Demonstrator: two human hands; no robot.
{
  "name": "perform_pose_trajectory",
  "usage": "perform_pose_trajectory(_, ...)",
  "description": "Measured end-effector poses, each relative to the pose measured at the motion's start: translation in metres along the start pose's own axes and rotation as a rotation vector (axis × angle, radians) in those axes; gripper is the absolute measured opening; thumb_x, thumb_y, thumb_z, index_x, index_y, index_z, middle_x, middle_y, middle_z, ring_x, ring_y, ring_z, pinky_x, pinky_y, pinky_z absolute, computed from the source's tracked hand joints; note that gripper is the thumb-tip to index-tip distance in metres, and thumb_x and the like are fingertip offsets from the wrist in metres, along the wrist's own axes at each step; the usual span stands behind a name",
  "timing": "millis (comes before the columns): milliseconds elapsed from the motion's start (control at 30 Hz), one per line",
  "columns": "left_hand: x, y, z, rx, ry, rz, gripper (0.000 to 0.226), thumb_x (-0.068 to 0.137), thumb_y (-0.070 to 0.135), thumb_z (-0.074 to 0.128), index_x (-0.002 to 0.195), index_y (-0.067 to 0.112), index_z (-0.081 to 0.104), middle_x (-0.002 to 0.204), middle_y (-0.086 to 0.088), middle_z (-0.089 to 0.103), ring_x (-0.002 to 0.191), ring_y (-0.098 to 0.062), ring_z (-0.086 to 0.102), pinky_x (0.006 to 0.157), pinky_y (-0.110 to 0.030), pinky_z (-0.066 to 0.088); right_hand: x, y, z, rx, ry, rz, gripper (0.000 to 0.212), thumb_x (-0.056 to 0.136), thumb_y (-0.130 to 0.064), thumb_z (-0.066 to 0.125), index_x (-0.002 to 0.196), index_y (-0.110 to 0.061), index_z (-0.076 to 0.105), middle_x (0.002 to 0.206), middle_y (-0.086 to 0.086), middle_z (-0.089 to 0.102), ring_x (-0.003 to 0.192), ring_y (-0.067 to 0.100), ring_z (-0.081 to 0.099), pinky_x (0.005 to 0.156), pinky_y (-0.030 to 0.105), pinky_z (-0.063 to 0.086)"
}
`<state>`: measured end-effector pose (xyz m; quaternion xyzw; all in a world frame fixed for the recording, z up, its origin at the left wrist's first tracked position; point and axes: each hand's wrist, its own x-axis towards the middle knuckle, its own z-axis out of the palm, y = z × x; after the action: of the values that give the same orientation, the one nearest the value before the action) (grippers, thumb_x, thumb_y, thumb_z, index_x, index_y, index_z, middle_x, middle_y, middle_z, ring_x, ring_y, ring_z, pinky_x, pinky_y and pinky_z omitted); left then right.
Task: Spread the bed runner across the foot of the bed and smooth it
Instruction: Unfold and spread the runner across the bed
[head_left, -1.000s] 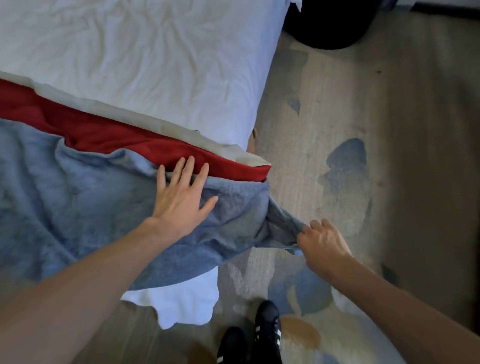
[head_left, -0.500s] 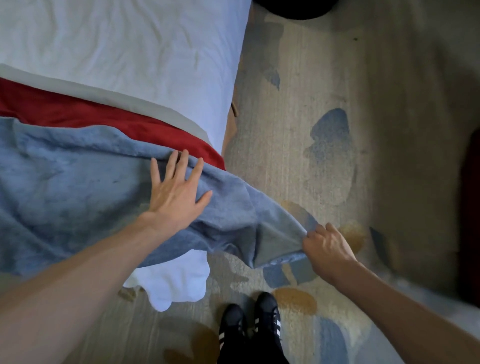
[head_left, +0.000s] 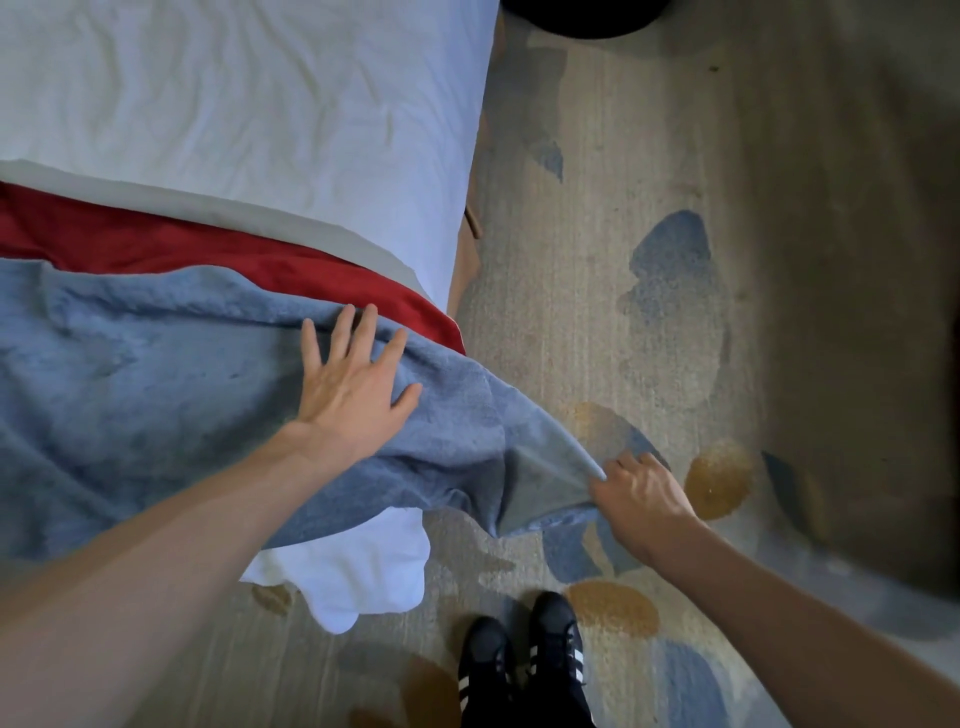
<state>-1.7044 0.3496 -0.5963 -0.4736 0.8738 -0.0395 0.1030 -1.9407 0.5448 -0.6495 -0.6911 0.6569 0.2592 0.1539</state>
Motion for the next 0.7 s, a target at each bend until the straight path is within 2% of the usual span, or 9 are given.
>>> perform_pose_trajectory(133,0.012,-0.004,-0.011,0.022,-0.004,-0.001,0.063,0.09,0.054,0.036,0.146,0.026,0.027,0.157,-0.012,0.011,0.143,-0.029,0.002,0.111,-0.059,-0.001,0.009,0.007,-0.014,0.042,-0.003,-0.023,0.024,0.084,-0.01,0.061,0.107,-0.017,0.059,0.107,0.005,0.062,0.103,0.023,0.054,0.089,0.034,0.039)
perform_pose_trajectory(367,0.04,-0.024,-0.037,0.001,0.009,-0.027,0.058,0.092,0.048,0.04,0.144,0.023,0.031,0.156,-0.013,0.014,0.143,-0.03,0.005,0.111,-0.058,-0.002,0.05,0.006,-0.087,0.127,0.189,-0.112,0.02,0.091,-0.014,0.053,0.111,-0.012,0.055,0.107,0.009,0.06,0.099,0.026,0.053,0.087,0.036,0.038)
perform_pose_trajectory(433,0.049,-0.03,-0.043,-0.005,0.006,-0.032,0.052,0.095,0.041,0.04,0.143,0.025,0.033,0.155,-0.013,0.015,0.143,-0.03,0.006,0.111,-0.058,-0.001,0.064,0.001,-0.11,0.15,0.235,-0.106,0.022,0.091,-0.015,0.055,0.113,-0.012,0.055,0.106,0.009,0.059,0.099,0.026,0.053,0.087,0.035,0.039)
perform_pose_trajectory(533,0.063,-0.044,-0.045,0.008,-0.032,-0.027,0.052,0.092,0.015,0.047,0.141,0.029,0.035,0.155,-0.009,0.017,0.143,-0.028,0.004,0.112,-0.055,-0.003,0.089,-0.01,-0.14,0.199,0.263,-0.101,0.024,0.089,-0.01,0.055,0.113,-0.012,0.054,0.108,0.008,0.059,0.103,0.026,0.053,0.089,0.034,0.038)
perform_pose_trajectory(600,0.073,-0.055,-0.047,0.009,-0.048,-0.008,0.053,0.088,0.006,0.049,0.135,0.029,0.042,0.148,-0.007,0.03,0.14,-0.025,0.014,0.112,-0.051,0.0,0.106,-0.02,-0.157,0.243,0.276,-0.094,0.025,0.086,-0.006,0.054,0.11,-0.013,0.054,0.107,0.008,0.059,0.103,0.027,0.054,0.089,0.034,0.038)
perform_pose_trajectory(700,0.087,-0.075,-0.048,0.018,-0.031,0.058,0.026,0.094,0.022,0.047,0.118,0.026,0.056,0.124,0.002,0.051,0.12,-0.018,0.041,0.105,-0.043,0.017,0.13,-0.038,-0.173,0.313,0.31,-0.078,0.029,0.083,-0.007,0.058,0.111,-0.014,0.051,0.108,0.008,0.059,0.102,0.028,0.054,0.086,0.034,0.038)
